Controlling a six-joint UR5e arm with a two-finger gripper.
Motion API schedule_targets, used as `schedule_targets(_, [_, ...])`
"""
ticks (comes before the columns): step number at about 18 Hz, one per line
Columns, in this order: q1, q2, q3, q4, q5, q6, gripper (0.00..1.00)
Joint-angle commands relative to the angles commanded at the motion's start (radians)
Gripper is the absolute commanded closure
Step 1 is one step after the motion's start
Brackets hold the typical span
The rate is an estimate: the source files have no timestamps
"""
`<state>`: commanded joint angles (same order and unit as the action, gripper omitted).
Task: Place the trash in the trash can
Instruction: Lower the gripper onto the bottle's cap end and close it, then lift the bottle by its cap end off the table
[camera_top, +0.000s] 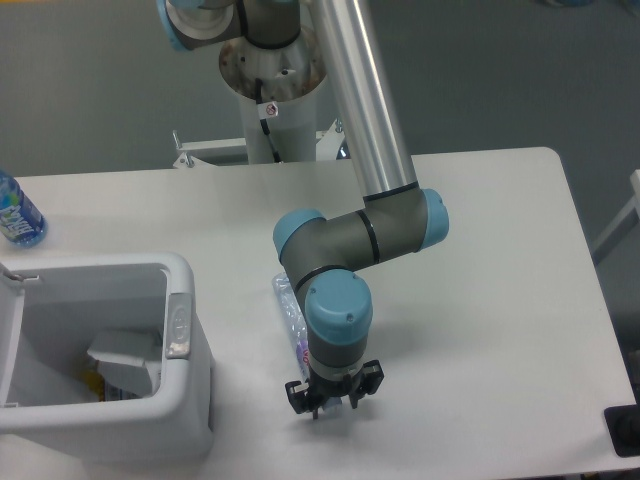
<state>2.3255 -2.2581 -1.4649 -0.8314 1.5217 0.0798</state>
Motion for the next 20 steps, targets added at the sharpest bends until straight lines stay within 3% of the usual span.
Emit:
schedule_targets(12, [0.006, 0.041, 0.012, 0.0, -0.002, 0.058, 0.67])
schedule_targets(17, [0.035, 0.118, 0.008, -0.003, -0.008, 0.094, 0.69])
schedule_targets(20, [0.074, 0.205, 0.027, 0.008, -0.02, 0.091, 0.69])
